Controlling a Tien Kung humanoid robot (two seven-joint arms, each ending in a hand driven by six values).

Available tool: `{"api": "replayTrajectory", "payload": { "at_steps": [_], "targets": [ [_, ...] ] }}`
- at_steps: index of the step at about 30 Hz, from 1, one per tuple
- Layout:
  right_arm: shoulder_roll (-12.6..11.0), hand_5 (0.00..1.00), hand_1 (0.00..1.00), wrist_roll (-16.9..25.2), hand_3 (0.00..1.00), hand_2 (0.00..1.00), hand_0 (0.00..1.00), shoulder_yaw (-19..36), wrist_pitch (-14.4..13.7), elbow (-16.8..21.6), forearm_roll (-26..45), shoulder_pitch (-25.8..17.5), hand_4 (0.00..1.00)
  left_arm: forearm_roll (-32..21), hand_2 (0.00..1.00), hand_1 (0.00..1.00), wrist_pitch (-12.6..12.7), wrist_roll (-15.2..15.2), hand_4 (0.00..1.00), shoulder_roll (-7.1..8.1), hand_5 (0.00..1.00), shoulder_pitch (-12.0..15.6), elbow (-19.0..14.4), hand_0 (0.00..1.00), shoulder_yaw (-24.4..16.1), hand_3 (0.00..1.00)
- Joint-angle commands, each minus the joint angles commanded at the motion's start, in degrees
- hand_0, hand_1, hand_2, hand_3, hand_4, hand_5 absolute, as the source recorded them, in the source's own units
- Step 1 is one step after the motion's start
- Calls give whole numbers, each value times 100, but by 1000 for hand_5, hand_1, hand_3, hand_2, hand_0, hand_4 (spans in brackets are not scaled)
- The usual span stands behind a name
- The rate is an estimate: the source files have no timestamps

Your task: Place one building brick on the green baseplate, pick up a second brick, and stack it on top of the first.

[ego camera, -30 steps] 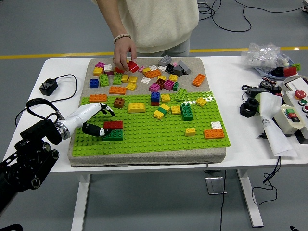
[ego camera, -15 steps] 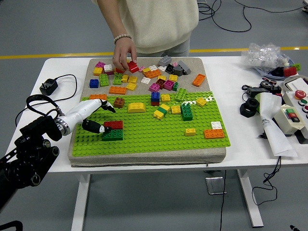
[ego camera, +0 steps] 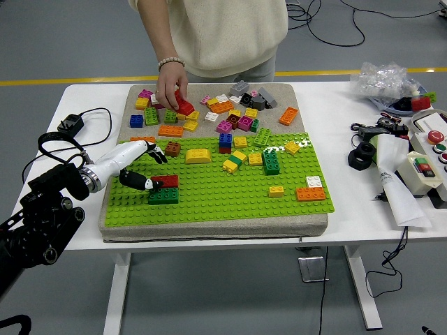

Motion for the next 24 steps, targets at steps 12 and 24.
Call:
{"api": "replayTrajectory", "payload": {
  "at_steps": [12, 24],
  "targets": [
    [3, 642, 727, -1, 699, 776, 785, -1, -7, 0, -20, 3, 916, -119, 757, 827, -260, 48, 917, -32, 498, 9, 73, 950, 107, 613],
    [7, 642, 727, 6, 698, 776, 785, -5, -11, 0, -26, -9, 916, -74, 734, 820, -356, 71, 914, 4, 505, 62, 31, 953, 144, 613]
  ]
}}
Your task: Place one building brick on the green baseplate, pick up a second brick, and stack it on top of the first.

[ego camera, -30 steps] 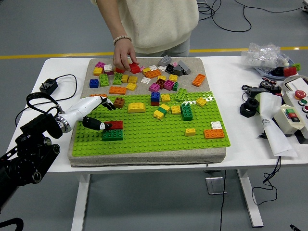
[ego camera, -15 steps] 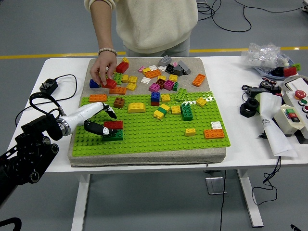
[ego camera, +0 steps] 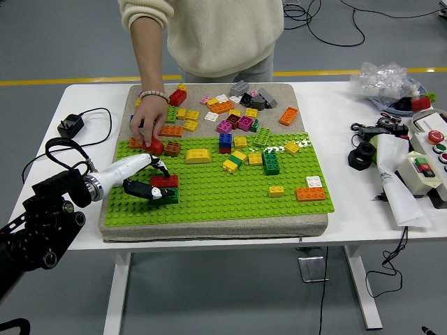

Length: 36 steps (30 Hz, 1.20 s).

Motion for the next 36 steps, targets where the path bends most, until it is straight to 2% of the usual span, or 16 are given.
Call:
{"api": "replayTrajectory", "payload": {
  "at_steps": [14, 36],
  "targets": [
    [-5, 642, 725, -4, 696, 776, 784, 14, 0, 0, -1, 2, 916, 1, 682, 801, -41, 25, 915, 39, 509, 24, -91, 950, -48, 618],
    [-19, 643, 724, 2, 695, 776, 784, 50, -16, 0, 16, -1, 917, 26, 652, 781, -279, 67, 911, 164, 495, 115, -350, 944, -89, 609]
  ]
}}
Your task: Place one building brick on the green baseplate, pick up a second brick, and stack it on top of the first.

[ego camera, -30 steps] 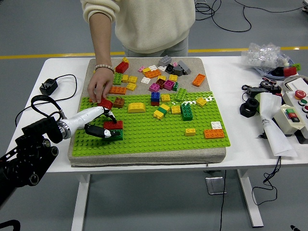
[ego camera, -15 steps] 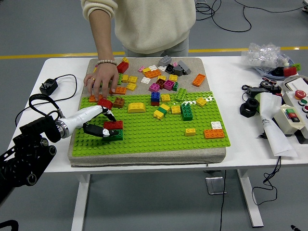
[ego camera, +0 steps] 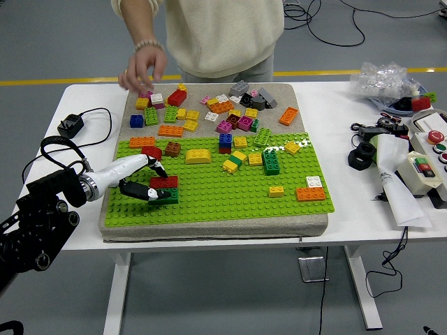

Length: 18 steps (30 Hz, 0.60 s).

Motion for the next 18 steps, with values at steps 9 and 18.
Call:
{"api": "replayTrajectory", "payload": {
  "at_steps": [9, 18],
  "targets": [
    [5, 643, 724, 6, 695, 776, 784, 3, -10, 0, 8, -3, 917, -21, 651, 780, -66, 13, 910, 10, 492, 32, -53, 944, -8, 604],
    [2, 644, 725, 1, 695, 777, 784, -4, -21, 0, 22, -3, 916, -163, 683, 786, -44, -14, 905, -29, 476, 28, -5, 947, 16, 608]
  ]
}}
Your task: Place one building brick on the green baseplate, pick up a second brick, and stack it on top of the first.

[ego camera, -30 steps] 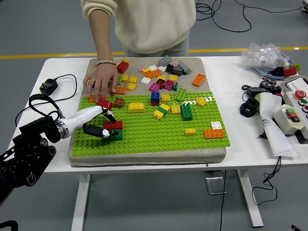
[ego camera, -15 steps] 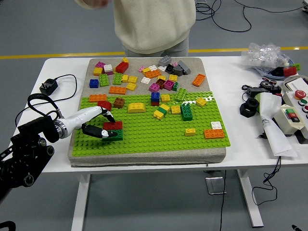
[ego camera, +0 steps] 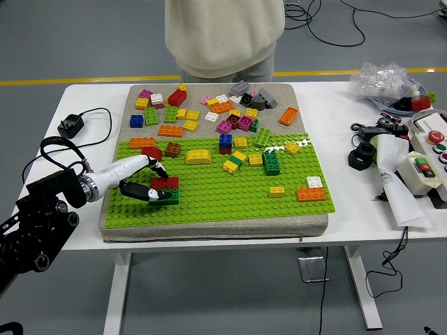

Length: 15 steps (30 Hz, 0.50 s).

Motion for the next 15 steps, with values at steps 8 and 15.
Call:
{"api": "replayTrajectory", "payload": {
  "at_steps": [8, 15],
  "targets": [
    [6, 643, 724, -6, 695, 777, 784, -12, -3, 0, 2, -4, 917, -108, 715, 795, 66, -23, 904, -36, 470, -8, 74, 948, 20, 609],
    [8, 644, 724, -7, 694, 776, 784, -27, -17, 0, 4, -7, 915, -50, 734, 796, 57, 0, 905, -25, 469, -7, 62, 952, -11, 611]
  ]
}}
